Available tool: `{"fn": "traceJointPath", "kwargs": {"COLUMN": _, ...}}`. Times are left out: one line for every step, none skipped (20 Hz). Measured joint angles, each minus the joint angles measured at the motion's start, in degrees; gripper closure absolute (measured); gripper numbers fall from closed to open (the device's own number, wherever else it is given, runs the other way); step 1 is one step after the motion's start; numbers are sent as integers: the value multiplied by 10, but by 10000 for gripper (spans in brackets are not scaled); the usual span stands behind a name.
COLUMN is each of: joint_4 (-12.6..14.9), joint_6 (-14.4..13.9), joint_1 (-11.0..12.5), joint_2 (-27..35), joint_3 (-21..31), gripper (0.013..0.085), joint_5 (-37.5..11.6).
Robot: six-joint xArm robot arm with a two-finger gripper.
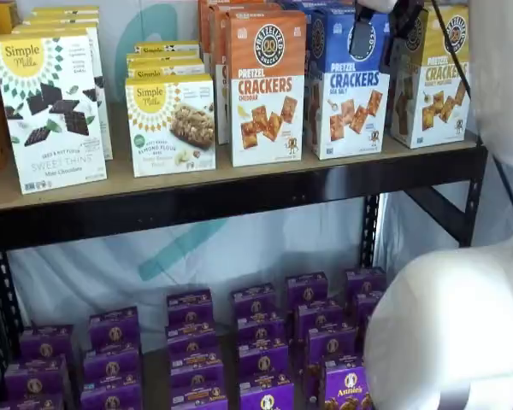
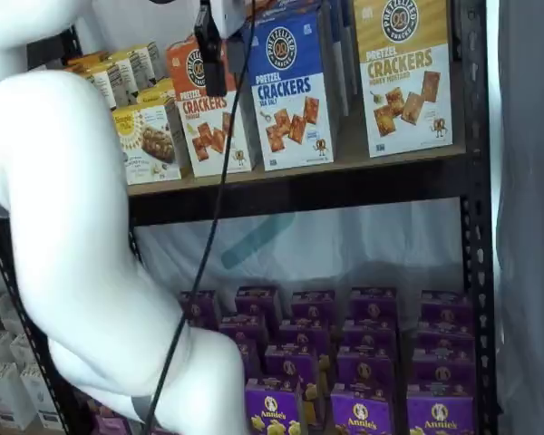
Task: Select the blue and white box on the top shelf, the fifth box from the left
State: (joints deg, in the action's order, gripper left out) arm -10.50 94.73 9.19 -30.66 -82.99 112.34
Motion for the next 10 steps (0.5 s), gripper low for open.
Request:
{"fn": "traceJointPath", "kwargs": {"joint_4": 11, "joint_6": 1, "joint_1": -4, "joint_2": 2, "joint_3": 0, "gripper": 130, "joint_5": 0}}
{"fn": "traceJointPath", "kwargs": {"joint_4": 25, "joint_6": 4, "joint_1": -7, "joint_2": 5, "joint_3": 1, "gripper": 130, "joint_5": -3}}
{"fn": "traceJointPath", "kwargs": {"joint_4": 31, "joint_6": 10, "joint_1": -4, "joint_2": 8, "joint_3": 6, "gripper": 130, "joint_5": -8}}
{"fn": "traceJointPath", "kwargs": {"joint_4": 33, "joint_6": 15, "joint_1": 0, "joint_2": 9, "joint_3": 9, "gripper": 130, "joint_5": -14}}
{"fn": "traceJointPath", "kwargs": {"joint_4": 33, "joint_6": 20, "joint_1": 5, "joint_2": 10, "joint_3": 13, "gripper": 130, "joint_5": -19}}
{"fn": "traceJointPath", "kwargs": {"joint_4": 32, "joint_6": 25, "joint_1": 10, "joint_2": 11, "joint_3": 15, "gripper": 130, "joint_5": -23}}
{"fn": "traceJointPath", "kwargs": {"joint_4": 29, "joint_6": 30, "joint_1": 16, "joint_2": 13, "joint_3": 16, "gripper": 130, "joint_5": -27}}
{"fn": "traceJointPath", "kwargs": {"joint_4": 24, "joint_6": 35, "joint_1": 22, "joint_2": 15, "joint_3": 17, "gripper": 130, "joint_5": -29}}
{"fn": "traceJointPath", "kwargs": {"joint_4": 17, "joint_6": 39, "joint_1": 29, "joint_2": 18, "joint_3": 15, "gripper": 130, "joint_5": -30}}
{"fn": "traceJointPath", "kwargs": {"joint_4": 8, "joint_6": 43, "joint_1": 37, "joint_2": 20, "joint_3": 12, "gripper": 130, "joint_5": -30}}
